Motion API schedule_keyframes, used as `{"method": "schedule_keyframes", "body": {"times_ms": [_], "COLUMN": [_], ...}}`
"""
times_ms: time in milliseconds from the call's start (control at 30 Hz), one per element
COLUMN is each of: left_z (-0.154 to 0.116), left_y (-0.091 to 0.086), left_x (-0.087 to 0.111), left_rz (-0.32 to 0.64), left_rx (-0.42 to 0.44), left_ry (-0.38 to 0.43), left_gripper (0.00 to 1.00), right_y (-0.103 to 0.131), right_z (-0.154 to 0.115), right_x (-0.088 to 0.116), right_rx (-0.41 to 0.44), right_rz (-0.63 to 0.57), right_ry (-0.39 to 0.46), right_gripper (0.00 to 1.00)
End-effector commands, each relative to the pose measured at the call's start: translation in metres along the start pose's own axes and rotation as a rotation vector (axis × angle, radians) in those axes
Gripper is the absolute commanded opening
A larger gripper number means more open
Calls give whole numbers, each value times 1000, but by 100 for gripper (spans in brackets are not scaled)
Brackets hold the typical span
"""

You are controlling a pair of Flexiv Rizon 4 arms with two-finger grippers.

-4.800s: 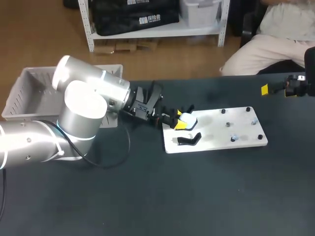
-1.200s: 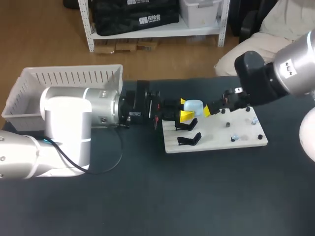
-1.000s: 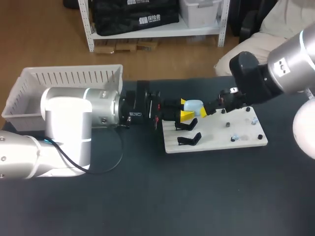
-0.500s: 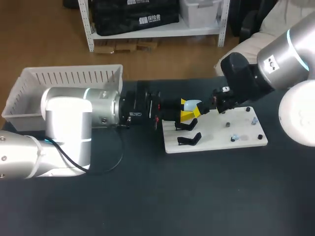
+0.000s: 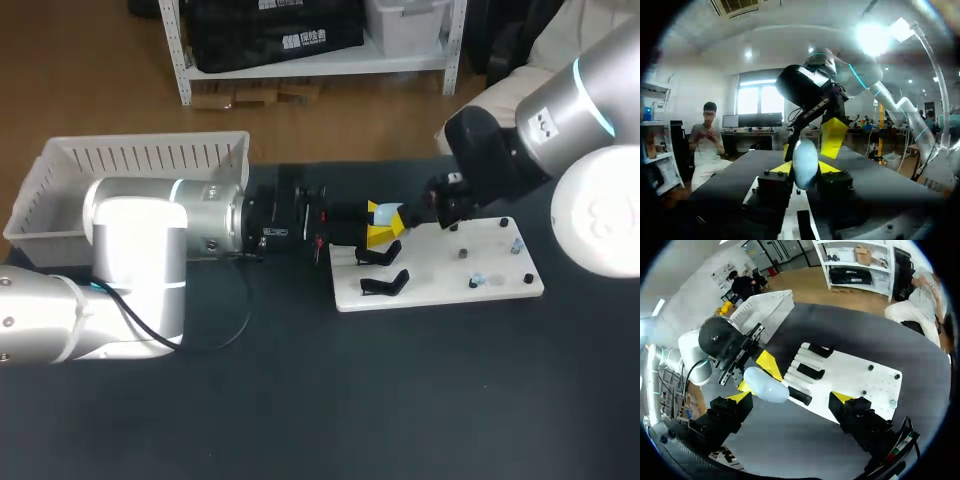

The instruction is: Pick up each earbud case from the left stands, insert the matching earbuds, close the lid, and place the case in the box.

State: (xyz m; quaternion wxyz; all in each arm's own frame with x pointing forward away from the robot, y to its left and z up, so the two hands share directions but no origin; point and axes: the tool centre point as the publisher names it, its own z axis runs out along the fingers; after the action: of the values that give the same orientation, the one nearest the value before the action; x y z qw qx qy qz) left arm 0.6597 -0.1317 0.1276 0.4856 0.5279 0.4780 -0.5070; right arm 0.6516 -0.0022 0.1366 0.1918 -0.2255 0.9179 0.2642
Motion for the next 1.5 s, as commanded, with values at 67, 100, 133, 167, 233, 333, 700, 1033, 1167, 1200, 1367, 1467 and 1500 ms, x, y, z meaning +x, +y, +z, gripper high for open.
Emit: {"method": "schedule_keyframes", "body": {"times_ms": [67,100,133,167,233,333,700,1033,1167,1200,1367,1467,1500], "left_z": [0,0,0,0,0,0,0,0,0,0,0,0,0], "left_y": [0,0,0,0,0,0,0,0,0,0,0,0,0], "left_x": [1,1,1,1,1,1,1,1,1,1,1,1,1], "left_rz": [4,4,4,4,4,4,4,4,4,4,4,4,4], "left_rx": [-2,-2,-2,-2,-2,-2,-2,-2,-2,-2,-2,-2,-2], "left_ry": [-5,-5,-5,-5,-5,-5,-5,-5,-5,-5,-5,-5,-5], "left_gripper": [0,0,0,0,0,0,0,0,0,0,0,0,0], "right_y": [-7,-8,-8,-9,-11,-12,-23,-79,-104,-109,-132,-141,-145], "right_z": [-3,-5,-5,-6,-8,-9,-44,-69,-67,-65,-55,-48,-45], "right_x": [-3,-3,-4,-4,-5,-6,-15,7,19,22,34,40,41], "right_rx": [-5,-2,1,3,6,8,147,485,562,561,597,613,604], "right_rz": [16,19,20,22,26,31,-51,-15,15,22,25,18,21], "right_ry": [-8,-11,-12,-14,-19,-25,-66,158,252,265,351,383,392], "right_gripper": [100,100,100,100,100,100,100,100,100,100,100,100,100]}}
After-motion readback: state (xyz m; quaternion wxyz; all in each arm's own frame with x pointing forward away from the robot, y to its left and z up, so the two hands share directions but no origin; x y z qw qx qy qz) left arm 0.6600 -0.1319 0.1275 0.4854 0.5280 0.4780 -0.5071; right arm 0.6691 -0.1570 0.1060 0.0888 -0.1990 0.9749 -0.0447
